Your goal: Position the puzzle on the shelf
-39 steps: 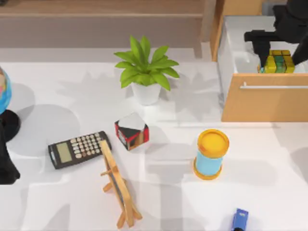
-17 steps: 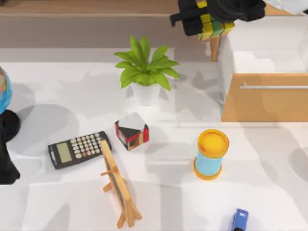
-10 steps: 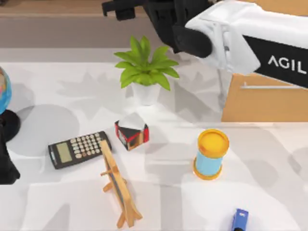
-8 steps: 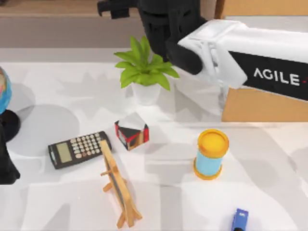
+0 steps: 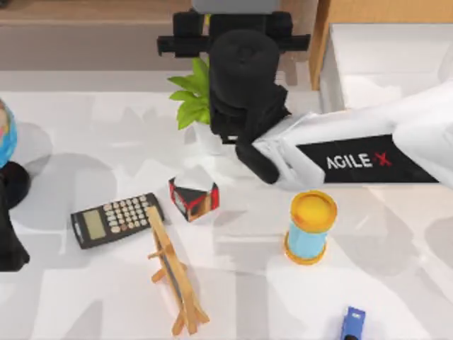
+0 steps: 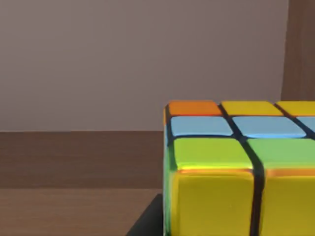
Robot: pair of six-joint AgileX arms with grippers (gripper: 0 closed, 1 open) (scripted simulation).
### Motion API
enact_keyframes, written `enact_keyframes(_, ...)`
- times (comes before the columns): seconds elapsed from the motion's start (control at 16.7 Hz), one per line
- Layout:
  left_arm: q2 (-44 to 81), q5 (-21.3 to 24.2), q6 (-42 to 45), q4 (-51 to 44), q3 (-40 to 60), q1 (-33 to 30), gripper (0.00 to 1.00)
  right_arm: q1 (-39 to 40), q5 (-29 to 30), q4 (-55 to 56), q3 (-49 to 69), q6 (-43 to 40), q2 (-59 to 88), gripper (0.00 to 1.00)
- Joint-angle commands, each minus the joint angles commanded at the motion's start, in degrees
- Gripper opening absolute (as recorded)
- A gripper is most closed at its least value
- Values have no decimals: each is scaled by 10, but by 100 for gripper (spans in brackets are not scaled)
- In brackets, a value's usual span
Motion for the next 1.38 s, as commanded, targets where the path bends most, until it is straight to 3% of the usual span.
enact_keyframes(0.24,0,0,0,0,0,0,100,0,19,57,-23,-16,25,0)
enact_keyframes(0.66,0,0,0,0,0,0,100,-5,16,51,-13,-15,28,0)
enact_keyframes(1.38,0,0,0,0,0,0,100,-54,-37,-55,199,-8,134,0)
